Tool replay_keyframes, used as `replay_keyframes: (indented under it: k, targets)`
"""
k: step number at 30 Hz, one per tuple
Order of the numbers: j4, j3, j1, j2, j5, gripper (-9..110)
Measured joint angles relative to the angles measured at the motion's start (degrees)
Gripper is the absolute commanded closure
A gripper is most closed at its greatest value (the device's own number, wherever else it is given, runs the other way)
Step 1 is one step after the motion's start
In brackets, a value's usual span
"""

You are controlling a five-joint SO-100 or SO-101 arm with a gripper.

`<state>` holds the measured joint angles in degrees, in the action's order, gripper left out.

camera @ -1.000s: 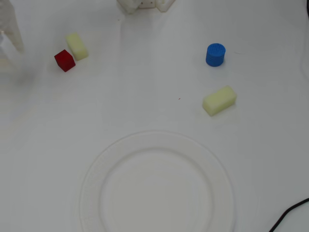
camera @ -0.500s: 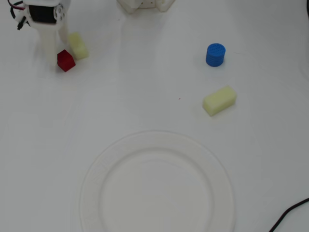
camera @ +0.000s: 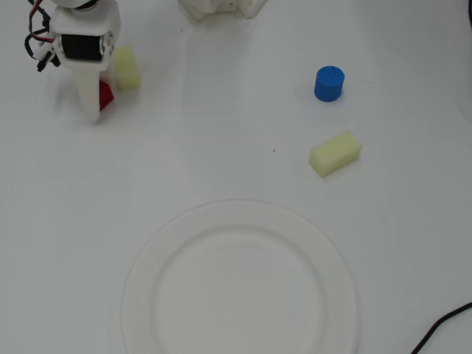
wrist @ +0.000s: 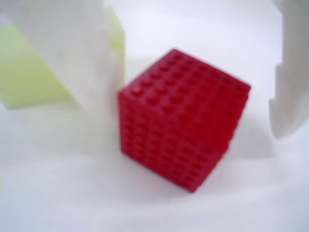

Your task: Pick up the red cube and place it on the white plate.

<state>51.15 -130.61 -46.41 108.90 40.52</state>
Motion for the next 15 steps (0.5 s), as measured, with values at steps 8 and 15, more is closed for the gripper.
replay_keyframes:
  k: [8, 15]
  targets:
    - [-2.8, 1.3, -3.8, -3.2, 2.5, 83]
    - [-3.4, -0.9, -1.9, -0.5, 2.3, 99]
